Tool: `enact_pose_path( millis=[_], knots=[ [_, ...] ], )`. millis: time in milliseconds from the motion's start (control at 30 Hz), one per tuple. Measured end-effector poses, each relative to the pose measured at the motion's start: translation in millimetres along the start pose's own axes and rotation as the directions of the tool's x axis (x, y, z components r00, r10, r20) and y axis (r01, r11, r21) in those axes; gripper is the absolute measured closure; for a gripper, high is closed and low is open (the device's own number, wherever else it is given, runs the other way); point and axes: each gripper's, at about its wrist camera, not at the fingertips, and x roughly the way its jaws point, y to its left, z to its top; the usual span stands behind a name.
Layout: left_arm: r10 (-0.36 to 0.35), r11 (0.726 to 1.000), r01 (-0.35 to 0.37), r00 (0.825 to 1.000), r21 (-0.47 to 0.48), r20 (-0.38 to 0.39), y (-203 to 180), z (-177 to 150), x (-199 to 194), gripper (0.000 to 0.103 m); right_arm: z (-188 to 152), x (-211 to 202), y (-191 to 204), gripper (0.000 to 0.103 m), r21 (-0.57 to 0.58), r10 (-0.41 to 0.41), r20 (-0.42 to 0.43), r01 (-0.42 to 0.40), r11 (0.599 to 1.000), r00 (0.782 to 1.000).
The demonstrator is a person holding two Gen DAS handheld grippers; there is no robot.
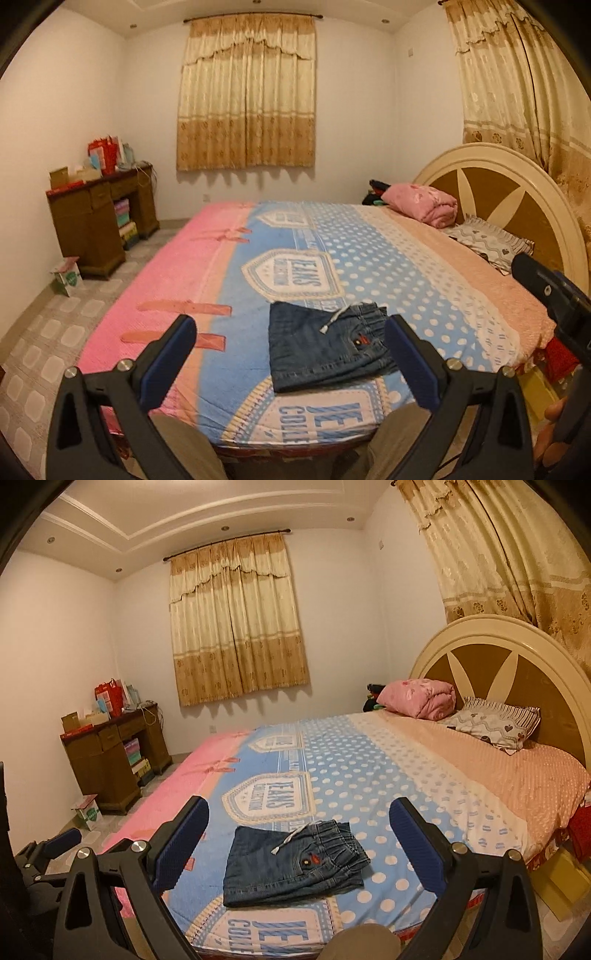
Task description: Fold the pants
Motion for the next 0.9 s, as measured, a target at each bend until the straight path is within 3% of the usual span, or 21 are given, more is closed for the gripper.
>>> enact_pose_path(
  millis=[333, 900],
  knots=[
    [0.041, 0.999, -0.041, 0.999, 0.023, 0.007, -6, -3, -1, 0.000, -4, 4, -11, 0.004, 0.038, 0.003, -0.020, -0.002, 0.999, 1.000],
    [0.041, 0.999, -0.041, 0.999, 0.031, 0.007, -11, -3, -1, 0.000, -5, 7, -13, 0.004, 0.037, 0.009, -0.032, -0.008, 0.999, 0.999]
  ],
)
